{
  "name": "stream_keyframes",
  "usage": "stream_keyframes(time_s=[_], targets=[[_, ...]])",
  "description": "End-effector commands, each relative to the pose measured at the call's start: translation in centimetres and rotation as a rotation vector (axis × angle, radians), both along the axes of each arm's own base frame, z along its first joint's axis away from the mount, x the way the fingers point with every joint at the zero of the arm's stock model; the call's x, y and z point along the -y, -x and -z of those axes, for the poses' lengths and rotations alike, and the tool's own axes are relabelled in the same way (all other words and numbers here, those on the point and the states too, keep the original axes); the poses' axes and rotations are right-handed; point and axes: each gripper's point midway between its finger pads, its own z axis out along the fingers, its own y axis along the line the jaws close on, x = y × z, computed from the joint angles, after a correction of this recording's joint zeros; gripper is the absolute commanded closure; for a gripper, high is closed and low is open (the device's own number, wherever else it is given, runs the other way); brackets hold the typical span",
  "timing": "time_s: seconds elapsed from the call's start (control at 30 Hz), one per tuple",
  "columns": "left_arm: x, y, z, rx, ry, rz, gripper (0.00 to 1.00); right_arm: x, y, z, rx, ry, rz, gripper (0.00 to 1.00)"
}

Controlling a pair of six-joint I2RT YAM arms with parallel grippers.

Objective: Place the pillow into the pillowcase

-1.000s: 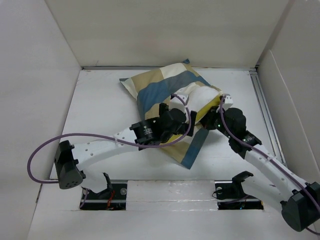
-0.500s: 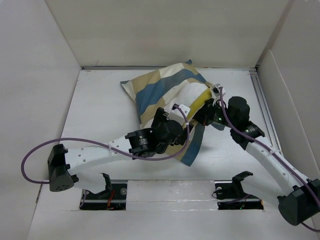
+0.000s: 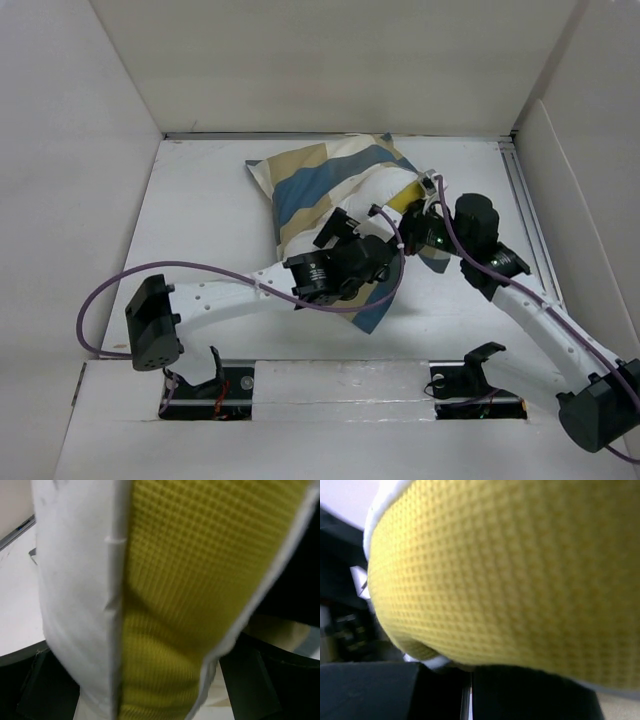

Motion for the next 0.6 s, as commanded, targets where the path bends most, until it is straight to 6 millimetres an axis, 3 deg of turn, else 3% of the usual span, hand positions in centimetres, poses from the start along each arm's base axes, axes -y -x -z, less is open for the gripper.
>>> stream_keyframes(time_s=[0.0, 0.07, 0.1, 0.13, 0.2, 0.23, 0.33, 0.37, 0.4, 0.53, 0.57], targets=[[2.0, -1.3, -1.4, 0.034, 0.097, 0.022, 0.0, -1.9, 4.5, -8.0, 0.196, -0.142, -0.204, 1.0], [2.6, -1.4, -1.3, 0.05, 0.096, 0.043, 0.25, -1.7, 4.8, -8.3, 0.209, -0.148, -0.204, 1.0], [2.6, -1.6, -1.1, 0.055, 0.092, 0.033, 0.54, -1.8, 5.0, -8.4, 0.2, -0.153, -0.217, 1.0], [1.9, -2.4, -0.8, 0.071, 0.071, -0.014, 0.75, -1.7, 5.3, -8.7, 0.213, -0.158, -0.217, 1.0], [1.7, -3.2, -1.6, 0.091, 0.085, -0.051, 1.0, -1.6, 5.8, -9.1, 0.214, -0.168, -0.227, 1.0], [1.4, -3.6, -2.0, 0.094, 0.125, -0.093, 1.0, -1.5, 6.1, -9.4, 0.224, -0.172, -0.228, 1.0], [-0.1, -5.8, -3.3, 0.075, 0.201, -0.165, 1.0, -0.7, 4.5, -7.6, 0.191, -0.131, -0.144, 1.0], [-1.1, -6.3, -4.7, 0.084, 0.235, -0.192, 1.0, -0.3, 4.1, -7.0, 0.178, -0.121, -0.115, 1.0], [-1.4, -6.1, -5.2, 0.076, 0.246, -0.199, 1.0, 0.5, 2.9, -6.2, 0.171, -0.099, -0.051, 1.0], [-2.4, -5.7, -11.6, 0.084, 0.393, -0.257, 1.0, 3.8, -1.7, -1.4, 0.047, 0.0, 0.202, 1.0], [-2.8, -5.4, -12.9, 0.081, 0.43, -0.265, 1.0, 4.4, -2.6, 0.1, 0.001, 0.03, 0.241, 0.9]])
